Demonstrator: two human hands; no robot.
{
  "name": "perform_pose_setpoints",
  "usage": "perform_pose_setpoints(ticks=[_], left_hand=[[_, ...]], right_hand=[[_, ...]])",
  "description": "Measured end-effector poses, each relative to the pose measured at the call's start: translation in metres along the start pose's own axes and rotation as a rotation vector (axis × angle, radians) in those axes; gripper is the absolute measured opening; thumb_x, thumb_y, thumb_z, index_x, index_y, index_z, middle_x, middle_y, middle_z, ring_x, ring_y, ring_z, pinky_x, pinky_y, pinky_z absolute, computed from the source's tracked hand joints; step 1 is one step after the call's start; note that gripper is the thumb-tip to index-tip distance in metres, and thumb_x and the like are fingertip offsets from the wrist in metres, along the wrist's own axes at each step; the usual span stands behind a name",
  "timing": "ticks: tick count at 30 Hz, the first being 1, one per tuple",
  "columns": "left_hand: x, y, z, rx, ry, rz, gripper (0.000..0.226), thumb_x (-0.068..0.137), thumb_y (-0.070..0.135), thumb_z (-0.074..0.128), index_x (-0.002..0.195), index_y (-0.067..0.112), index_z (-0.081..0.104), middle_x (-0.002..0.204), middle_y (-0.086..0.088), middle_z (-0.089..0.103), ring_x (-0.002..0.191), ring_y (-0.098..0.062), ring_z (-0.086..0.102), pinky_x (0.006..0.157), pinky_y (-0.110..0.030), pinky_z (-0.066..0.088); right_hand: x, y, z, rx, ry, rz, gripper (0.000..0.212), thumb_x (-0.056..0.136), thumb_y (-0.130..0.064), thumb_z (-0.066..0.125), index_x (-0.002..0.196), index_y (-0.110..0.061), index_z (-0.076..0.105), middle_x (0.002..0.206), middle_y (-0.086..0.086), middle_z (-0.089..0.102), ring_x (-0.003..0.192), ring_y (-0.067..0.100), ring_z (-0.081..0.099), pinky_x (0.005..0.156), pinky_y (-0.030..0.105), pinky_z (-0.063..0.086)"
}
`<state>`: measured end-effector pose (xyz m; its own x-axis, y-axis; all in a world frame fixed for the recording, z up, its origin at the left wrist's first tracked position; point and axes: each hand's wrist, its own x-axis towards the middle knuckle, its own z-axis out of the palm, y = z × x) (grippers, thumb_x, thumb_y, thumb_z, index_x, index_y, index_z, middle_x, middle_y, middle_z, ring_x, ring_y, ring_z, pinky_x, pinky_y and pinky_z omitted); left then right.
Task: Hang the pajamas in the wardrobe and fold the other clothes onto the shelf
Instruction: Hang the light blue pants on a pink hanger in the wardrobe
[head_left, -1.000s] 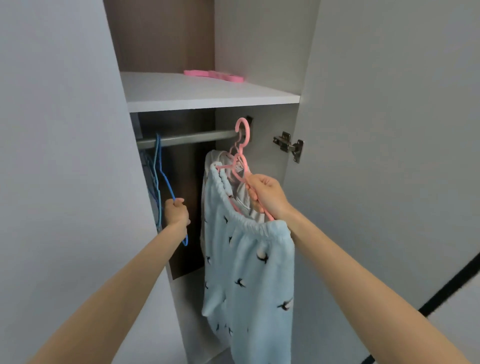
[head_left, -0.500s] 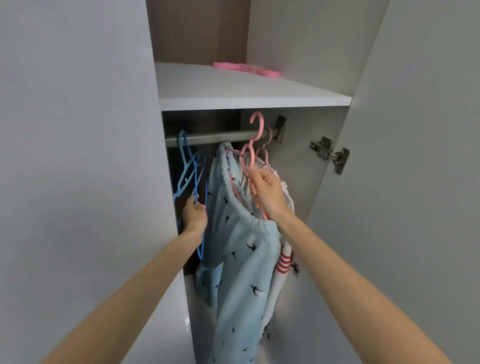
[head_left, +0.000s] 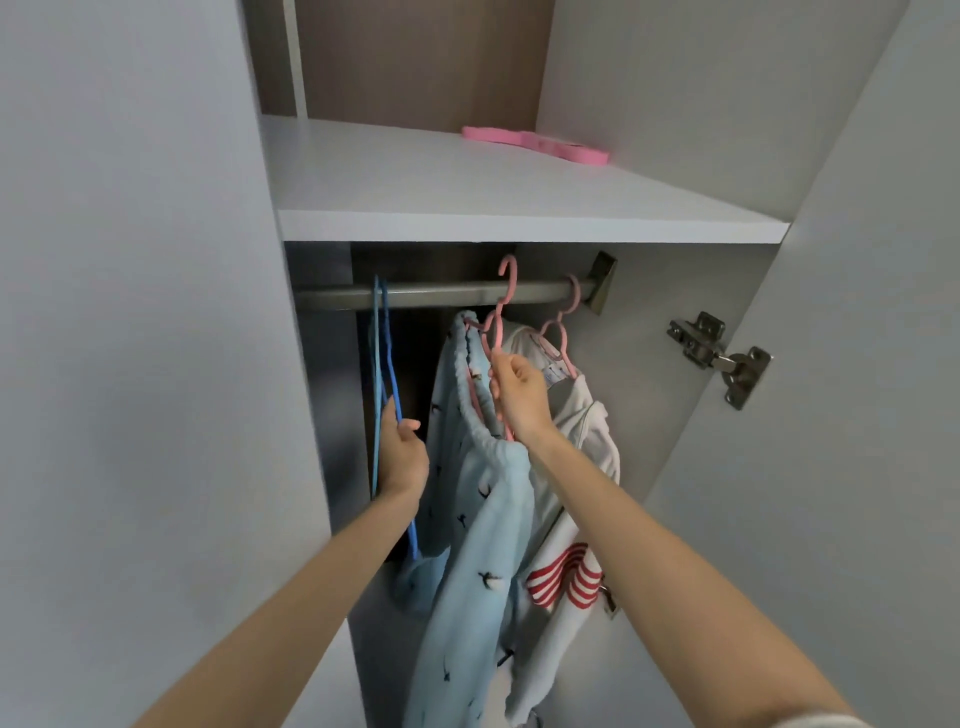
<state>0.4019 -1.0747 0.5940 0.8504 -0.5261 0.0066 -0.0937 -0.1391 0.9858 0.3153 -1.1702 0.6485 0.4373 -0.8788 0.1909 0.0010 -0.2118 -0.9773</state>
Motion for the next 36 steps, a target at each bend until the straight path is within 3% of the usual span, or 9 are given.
perform_pose_setpoints(ticks=[3, 5, 13, 18, 23, 25, 28, 31, 36], left_hand=[[0.0, -0.002, 0.004, 0.03, 0.018, 0.029, 0.047, 0.102, 0.009, 0.027, 0.148, 0.017, 0.027, 0.117, 0.002, 0.056, 0.078, 0.0, 0.05, 0.066, -0.004, 0.037], [0.001, -0.004, 0.006, 0.041, 0.026, 0.037, 0.047, 0.102, 0.011, 0.028, 0.148, 0.021, 0.026, 0.108, 0.008, 0.054, 0.067, 0.006, 0.044, 0.051, -0.003, 0.035], [-0.001, -0.007, 0.01, 0.061, -0.026, 0.057, 0.049, 0.102, 0.012, 0.026, 0.149, 0.027, 0.02, 0.109, 0.006, 0.055, 0.077, 0.0, 0.049, 0.069, -0.013, 0.038], [0.0, -0.007, 0.005, 0.071, -0.036, 0.074, 0.05, 0.102, 0.012, 0.028, 0.149, 0.027, 0.022, 0.112, 0.003, 0.058, 0.085, -0.001, 0.049, 0.08, -0.021, 0.039], [-0.001, -0.008, 0.005, 0.041, -0.097, 0.057, 0.055, 0.101, 0.009, 0.031, 0.15, 0.029, 0.016, 0.119, -0.003, 0.059, 0.105, -0.034, 0.055, 0.098, -0.043, 0.046], [-0.001, -0.009, 0.004, 0.051, -0.129, 0.043, 0.058, 0.1, 0.005, 0.031, 0.15, 0.03, 0.013, 0.11, 0.001, 0.06, 0.089, -0.031, 0.058, 0.085, -0.037, 0.052], [-0.003, -0.012, 0.002, 0.064, -0.157, 0.036, 0.064, 0.099, 0.001, 0.032, 0.15, 0.031, 0.01, 0.096, 0.011, 0.056, 0.064, -0.01, 0.051, 0.059, -0.016, 0.044], [-0.008, -0.015, 0.0, 0.041, -0.162, 0.035, 0.06, 0.101, 0.006, 0.033, 0.15, 0.03, 0.009, 0.1, 0.006, 0.055, 0.063, -0.007, 0.052, 0.054, -0.009, 0.044], [-0.014, -0.022, 0.001, 0.057, -0.154, 0.001, 0.056, 0.102, 0.01, 0.033, 0.151, 0.025, 0.01, 0.102, 0.005, 0.057, 0.072, -0.002, 0.055, 0.06, -0.004, 0.042]], right_hand=[[0.019, 0.001, -0.001, -0.011, -0.002, 0.0, 0.047, 0.099, -0.036, 0.046, 0.058, -0.014, 0.038, 0.046, 0.0, 0.038, 0.028, 0.005, 0.033, 0.034, 0.017, 0.032], [0.026, 0.007, -0.002, -0.033, -0.002, -0.003, 0.046, 0.098, -0.037, 0.047, 0.059, -0.014, 0.038, 0.047, -0.001, 0.037, 0.03, 0.006, 0.031, 0.035, 0.019, 0.031], [0.046, 0.029, -0.006, -0.092, -0.01, 0.033, 0.042, 0.097, -0.039, 0.049, 0.063, -0.015, 0.039, 0.048, -0.003, 0.04, 0.033, 0.006, 0.033, 0.034, 0.021, 0.032], [0.051, 0.044, -0.013, -0.145, -0.059, 0.062, 0.035, 0.099, -0.029, 0.048, 0.067, -0.015, 0.043, 0.056, -0.001, 0.039, 0.047, 0.01, 0.034, 0.048, 0.025, 0.032], [0.055, 0.05, -0.016, -0.224, -0.074, 0.118, 0.026, 0.099, -0.028, 0.046, 0.081, -0.012, 0.054, 0.062, -0.002, 0.047, 0.055, 0.012, 0.041, 0.055, 0.026, 0.037], [0.057, 0.048, -0.018, -0.311, -0.107, 0.121, 0.023, 0.098, -0.026, 0.046, 0.094, -0.006, 0.057, 0.073, 0.005, 0.057, 0.069, 0.02, 0.05, 0.07, 0.037, 0.044], [0.048, 0.047, -0.026, -0.434, -0.158, 0.136, 0.02, 0.096, -0.028, 0.052, 0.105, -0.01, 0.054, 0.091, 0.008, 0.063, 0.078, 0.021, 0.055, 0.075, 0.033, 0.044], [0.022, 0.05, -0.037, -0.394, -0.098, 0.103, 0.036, 0.092, -0.037, 0.058, 0.115, -0.01, 0.053, 0.085, -0.003, 0.062, 0.078, 0.015, 0.058, 0.077, 0.028, 0.044], [-0.041, 0.077, -0.052, -0.116, -0.089, 0.201, 0.047, 0.091, -0.053, 0.051, 0.119, -0.015, 0.052, 0.106, -0.008, 0.06, 0.094, -0.005, 0.054, 0.073, 0.007, 0.039]])
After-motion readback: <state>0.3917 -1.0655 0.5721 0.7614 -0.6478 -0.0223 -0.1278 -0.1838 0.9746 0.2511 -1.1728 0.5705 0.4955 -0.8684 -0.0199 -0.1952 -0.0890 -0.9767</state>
